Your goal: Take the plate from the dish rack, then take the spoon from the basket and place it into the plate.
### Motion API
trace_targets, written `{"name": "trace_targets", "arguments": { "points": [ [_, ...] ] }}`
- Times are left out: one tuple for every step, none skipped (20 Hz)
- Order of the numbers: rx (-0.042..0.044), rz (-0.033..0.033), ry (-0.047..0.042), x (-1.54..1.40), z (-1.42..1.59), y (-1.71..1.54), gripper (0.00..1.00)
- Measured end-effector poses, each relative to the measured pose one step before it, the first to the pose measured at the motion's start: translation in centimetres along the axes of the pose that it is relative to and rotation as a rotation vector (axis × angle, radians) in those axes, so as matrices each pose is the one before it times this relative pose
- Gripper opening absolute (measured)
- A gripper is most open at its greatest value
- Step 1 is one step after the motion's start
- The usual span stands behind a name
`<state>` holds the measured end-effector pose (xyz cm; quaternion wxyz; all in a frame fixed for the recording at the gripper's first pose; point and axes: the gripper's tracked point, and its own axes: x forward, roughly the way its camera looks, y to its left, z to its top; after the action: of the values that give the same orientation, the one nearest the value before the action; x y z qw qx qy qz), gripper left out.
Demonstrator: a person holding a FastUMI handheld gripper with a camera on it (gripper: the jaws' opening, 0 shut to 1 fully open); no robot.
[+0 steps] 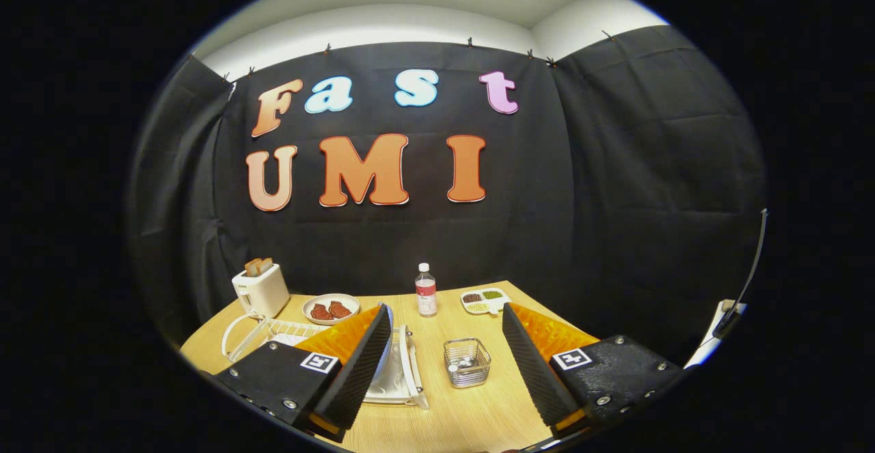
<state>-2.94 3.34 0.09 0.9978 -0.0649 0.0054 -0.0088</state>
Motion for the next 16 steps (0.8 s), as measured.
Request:
{"name": "trace_targets", "arguments": {
  "points": [
    [-0.00704, 0.00183, -0.00171, -0.049, 0.150, 0.101, 0.98],
    [-0.00358, 0.00161, 0.00012, -0.017, 0.112, -0.005, 0.98],
    [0.00015, -0.00050, 0.00481, 0.104, -0.057, -0.002, 0.98],
    [0.00215, 0.00235, 0.00821, 0.165, -0.208, 0.067, 0.98],
    [0.00582, 0.00116, 0.00738, 0.116, -0.104, 0.067, 0.98],
    [0.00890, 0.00209, 0.00937, 0.214, -0.222, 0.141, 0.98],
    [0.01029, 0.00292, 0.01508, 0.238, -0.286, 0.191, 0.98],
    [0.00746, 0.00200, 0.01611, 0.267, -0.320, 0.214, 0.98],
    [0.00377, 0.00402, 0.01570, 0.381, -0.362, 0.370, 0.98],
    [0.00252, 0.00845, 0.01664, 0.430, -0.333, 0.498, 0.98],
    [0.00200, 0.01172, 0.01850, 0.504, -0.360, 0.644, 0.98],
    [-0.00091, 0.01255, 0.01650, 0.481, -0.277, 0.631, 0.98],
    [-0.00572, 0.01074, 0.01419, 0.556, -0.294, 0.572, 0.98],
    [-0.00862, 0.01002, 0.01137, 0.653, -0.252, 0.498, 0.98],
    [-0.00950, 0.00863, 0.01360, 0.569, -0.300, 0.519, 0.98],
    [-0.00849, 0.00737, 0.01570, 0.588, -0.497, 0.448, 0.98]
  ]
}}
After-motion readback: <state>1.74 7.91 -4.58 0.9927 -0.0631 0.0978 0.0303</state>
